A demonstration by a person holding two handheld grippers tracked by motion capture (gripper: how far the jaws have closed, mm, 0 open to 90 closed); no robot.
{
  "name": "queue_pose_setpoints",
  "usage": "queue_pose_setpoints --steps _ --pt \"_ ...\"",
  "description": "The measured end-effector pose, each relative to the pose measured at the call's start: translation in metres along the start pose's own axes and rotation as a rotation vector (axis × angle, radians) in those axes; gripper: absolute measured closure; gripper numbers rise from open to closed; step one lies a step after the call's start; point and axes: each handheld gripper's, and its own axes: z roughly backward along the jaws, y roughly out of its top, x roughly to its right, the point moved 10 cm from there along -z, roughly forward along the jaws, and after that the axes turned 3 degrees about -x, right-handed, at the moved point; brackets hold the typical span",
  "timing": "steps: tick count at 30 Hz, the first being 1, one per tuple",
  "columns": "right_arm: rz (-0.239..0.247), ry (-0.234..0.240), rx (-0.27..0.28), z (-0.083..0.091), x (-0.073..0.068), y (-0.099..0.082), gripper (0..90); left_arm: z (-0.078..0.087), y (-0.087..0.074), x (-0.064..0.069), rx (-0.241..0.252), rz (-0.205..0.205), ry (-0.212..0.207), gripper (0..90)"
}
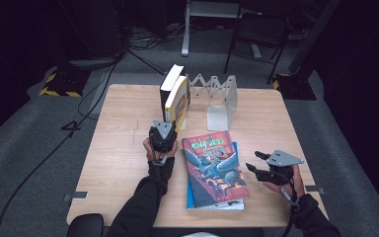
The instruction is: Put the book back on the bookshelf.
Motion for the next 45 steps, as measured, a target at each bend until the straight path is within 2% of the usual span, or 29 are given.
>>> queue_pose_setpoints --steps 2,5,11,13,19,25,28,30,33,37,39,41,43,45 --pt "-0.003 0.001 -0.001 0.0 0.0 0.0 42.1 -0.002 0.001 0.001 -0.002 0.002 0.004 75.1" --pt "0.003 0.001 -0.002 -0.001 -0.001 0.0 42.1 -0.01 0.006 0.003 -0.009 0.031 0.014 75.1" --pt "-0.002 0.002 -0.011 -0.003 0.0 -0.002 42.1 -0.021 0.01 0.006 -0.015 0.063 0.018 75.0" --pt "0.0 0.004 -0.011 -0.003 0.0 -0.002 42.1 -0.024 0.011 0.008 -0.019 0.056 0.027 75.1" --pt "0.003 0.005 -0.013 -0.003 -0.001 -0.002 41.9 -0.029 0.013 0.011 -0.014 0.07 0.025 74.4" --pt "0.004 0.007 -0.016 -0.003 -0.001 -0.002 41.9 -0.027 0.01 0.013 -0.029 0.066 -0.024 68.4" --pt "0.001 0.005 -0.02 -0.002 0.0 -0.003 41.7 -0.024 0.005 0.014 -0.042 0.067 -0.047 66.3" --pt "0.0 0.008 -0.018 -0.002 0.0 -0.003 41.6 -0.021 0.0 0.015 -0.057 0.068 -0.071 61.9" --pt "0.002 0.008 -0.016 -0.002 0.0 -0.003 41.5 -0.015 -0.006 0.014 -0.066 0.042 -0.096 56.3" --pt "-0.001 0.006 -0.018 -0.001 0.001 -0.003 41.4 -0.004 -0.012 0.015 -0.072 -0.012 -0.122 55.3" --pt "-0.001 0.009 -0.019 -0.001 0.0 -0.003 41.4 0.002 -0.014 0.016 -0.065 -0.038 -0.155 56.5" --pt "0.001 0.012 -0.018 -0.001 -0.001 -0.003 44.6 0.007 -0.012 0.015 -0.044 -0.053 -0.181 64.2" --pt "0.003 0.023 -0.017 0.0 -0.002 -0.003 46.4 0.008 -0.01 0.014 -0.031 -0.039 -0.185 66.5" --pt "0.007 0.025 -0.017 0.0 -0.004 -0.003 46.4 0.006 -0.011 0.013 -0.04 -0.058 -0.19 71.0"
